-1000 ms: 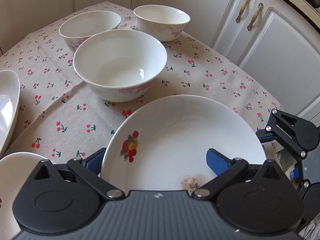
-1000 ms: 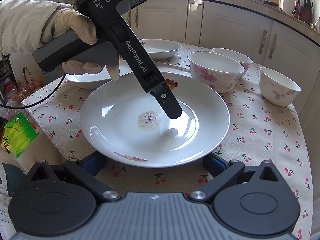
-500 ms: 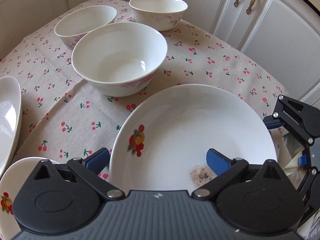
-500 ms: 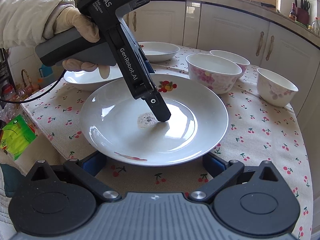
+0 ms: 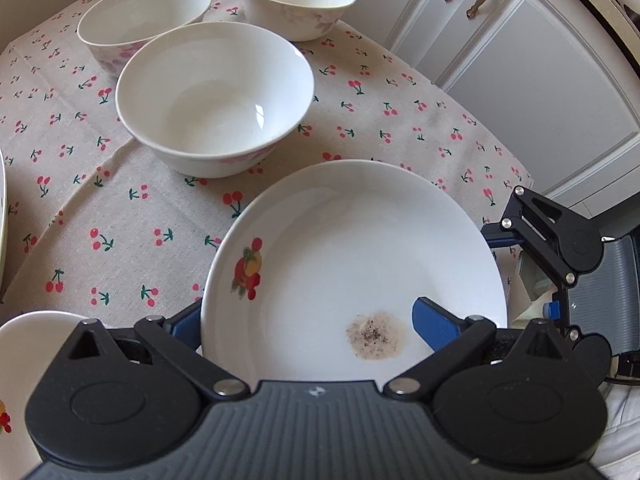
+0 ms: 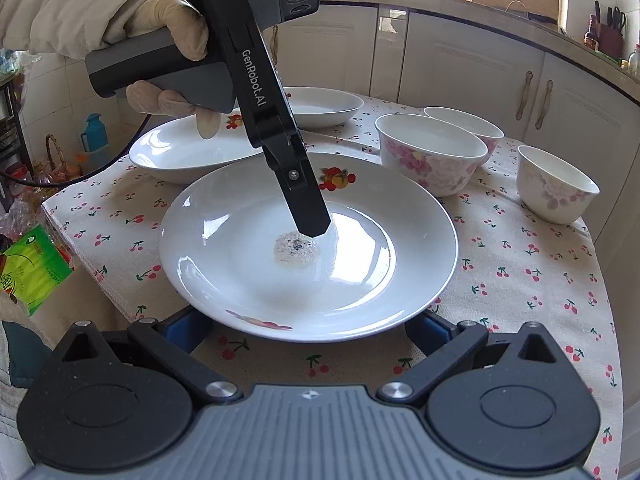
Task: Organize plates and bowls
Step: 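Lift the stained plate with the left tool toward the fruit-decal plate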
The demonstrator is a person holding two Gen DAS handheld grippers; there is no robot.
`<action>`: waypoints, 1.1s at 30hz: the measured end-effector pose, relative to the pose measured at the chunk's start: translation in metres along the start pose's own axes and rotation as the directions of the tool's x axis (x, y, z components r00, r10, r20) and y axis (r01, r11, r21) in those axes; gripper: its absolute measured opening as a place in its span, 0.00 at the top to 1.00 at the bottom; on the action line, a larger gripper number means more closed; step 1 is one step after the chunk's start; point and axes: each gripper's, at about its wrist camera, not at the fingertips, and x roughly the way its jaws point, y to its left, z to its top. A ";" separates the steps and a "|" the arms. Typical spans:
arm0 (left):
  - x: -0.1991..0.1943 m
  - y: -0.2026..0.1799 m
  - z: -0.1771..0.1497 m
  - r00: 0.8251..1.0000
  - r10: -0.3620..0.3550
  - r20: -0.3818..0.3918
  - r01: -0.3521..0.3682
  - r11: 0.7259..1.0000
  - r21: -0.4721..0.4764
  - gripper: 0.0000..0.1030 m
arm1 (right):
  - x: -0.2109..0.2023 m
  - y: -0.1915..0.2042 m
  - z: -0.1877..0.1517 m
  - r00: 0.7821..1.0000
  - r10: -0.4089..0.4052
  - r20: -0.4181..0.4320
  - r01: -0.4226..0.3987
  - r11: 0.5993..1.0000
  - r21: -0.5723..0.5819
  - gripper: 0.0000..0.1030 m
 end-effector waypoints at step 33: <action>-0.025 -0.006 0.004 0.997 -0.057 0.044 0.058 0.998 -0.005 0.02 | -0.009 -0.006 0.006 1.000 0.026 0.010 -0.026 1.000 -0.009 0.00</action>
